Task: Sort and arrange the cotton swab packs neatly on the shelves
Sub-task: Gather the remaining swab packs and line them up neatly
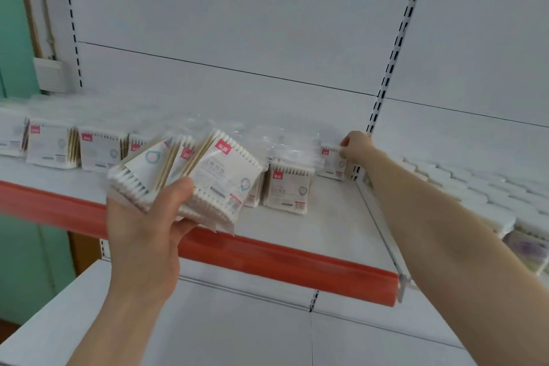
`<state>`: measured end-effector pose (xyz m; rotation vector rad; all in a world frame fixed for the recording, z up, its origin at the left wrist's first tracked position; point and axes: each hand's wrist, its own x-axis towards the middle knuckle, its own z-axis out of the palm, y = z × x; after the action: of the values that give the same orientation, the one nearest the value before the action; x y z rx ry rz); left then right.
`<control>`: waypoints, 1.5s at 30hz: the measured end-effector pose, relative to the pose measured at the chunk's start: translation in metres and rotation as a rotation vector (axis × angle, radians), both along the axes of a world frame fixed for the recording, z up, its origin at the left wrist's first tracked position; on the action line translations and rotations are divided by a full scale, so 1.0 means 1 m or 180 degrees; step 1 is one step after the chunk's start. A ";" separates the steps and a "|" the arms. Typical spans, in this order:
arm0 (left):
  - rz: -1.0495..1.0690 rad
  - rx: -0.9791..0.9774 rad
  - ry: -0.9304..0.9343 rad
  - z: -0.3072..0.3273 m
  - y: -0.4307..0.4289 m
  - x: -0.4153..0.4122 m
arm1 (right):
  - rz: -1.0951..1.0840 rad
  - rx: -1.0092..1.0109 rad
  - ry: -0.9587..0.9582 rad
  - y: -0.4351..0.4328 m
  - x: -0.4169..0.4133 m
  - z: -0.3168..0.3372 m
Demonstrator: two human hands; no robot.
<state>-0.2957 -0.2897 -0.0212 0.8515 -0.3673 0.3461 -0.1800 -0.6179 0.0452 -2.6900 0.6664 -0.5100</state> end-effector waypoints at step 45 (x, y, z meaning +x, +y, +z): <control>-0.0734 0.0329 0.0019 0.013 -0.009 -0.003 | 0.0010 -0.0216 -0.0349 0.035 -0.050 0.022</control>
<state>-0.2986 -0.2991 -0.0085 0.9007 -0.4760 0.1112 -0.2299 -0.5824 0.0673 -2.7020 0.6252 -0.6856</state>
